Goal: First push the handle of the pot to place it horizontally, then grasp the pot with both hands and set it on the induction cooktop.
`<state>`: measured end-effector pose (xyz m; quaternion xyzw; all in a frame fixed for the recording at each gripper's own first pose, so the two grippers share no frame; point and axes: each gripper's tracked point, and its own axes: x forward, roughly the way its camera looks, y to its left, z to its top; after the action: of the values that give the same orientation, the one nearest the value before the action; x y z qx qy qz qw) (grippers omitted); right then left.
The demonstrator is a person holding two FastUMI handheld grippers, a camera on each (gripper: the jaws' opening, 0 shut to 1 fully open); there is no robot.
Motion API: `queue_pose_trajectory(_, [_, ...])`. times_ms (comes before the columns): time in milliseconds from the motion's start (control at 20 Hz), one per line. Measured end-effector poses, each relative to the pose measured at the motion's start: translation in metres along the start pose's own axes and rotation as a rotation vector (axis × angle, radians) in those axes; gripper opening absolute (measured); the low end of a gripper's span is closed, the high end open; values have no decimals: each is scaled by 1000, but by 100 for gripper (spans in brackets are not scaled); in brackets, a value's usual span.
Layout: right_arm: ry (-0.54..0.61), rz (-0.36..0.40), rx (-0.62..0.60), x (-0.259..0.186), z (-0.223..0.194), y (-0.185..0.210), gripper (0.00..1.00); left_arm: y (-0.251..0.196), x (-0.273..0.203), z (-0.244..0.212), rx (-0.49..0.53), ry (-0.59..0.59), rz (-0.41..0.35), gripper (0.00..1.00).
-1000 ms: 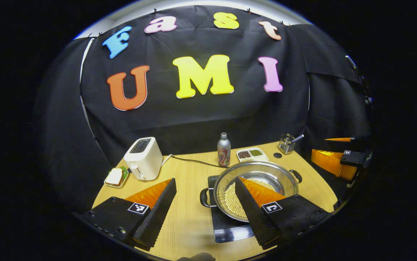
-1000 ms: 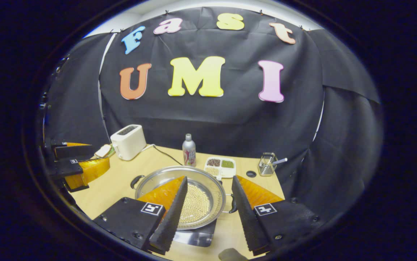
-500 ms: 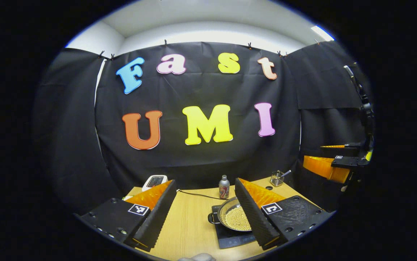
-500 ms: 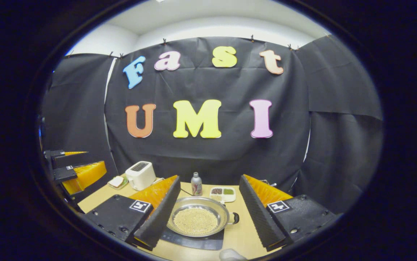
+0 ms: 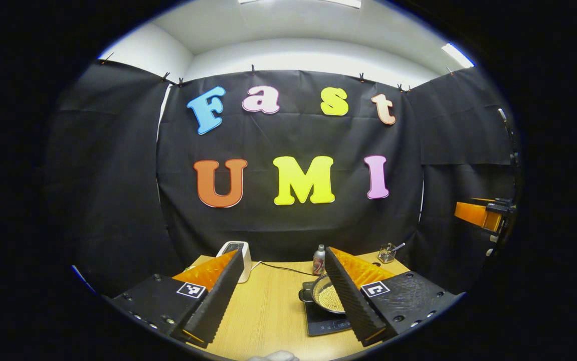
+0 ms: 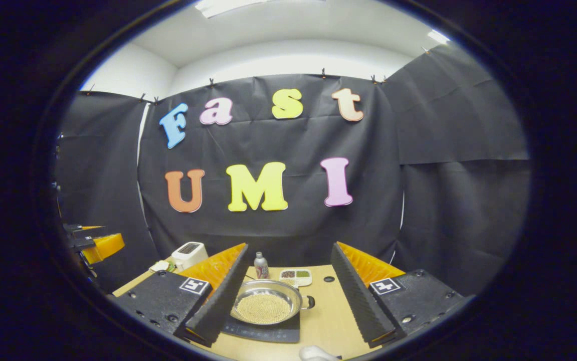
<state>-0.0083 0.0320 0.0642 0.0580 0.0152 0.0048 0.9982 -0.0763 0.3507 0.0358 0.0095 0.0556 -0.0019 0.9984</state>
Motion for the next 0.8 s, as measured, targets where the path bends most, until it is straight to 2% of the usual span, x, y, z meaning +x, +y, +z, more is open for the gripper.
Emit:
queue_pose_trajectory(300, [26, 21, -44, -30, -7, -27, 100, -28, -39, 0, -35, -18, 21, 97])
queue_pose_trajectory(800, [37, 44, -43, -67, -27, -65, 100, -67, -84, -14, -55, -9, 51, 97])
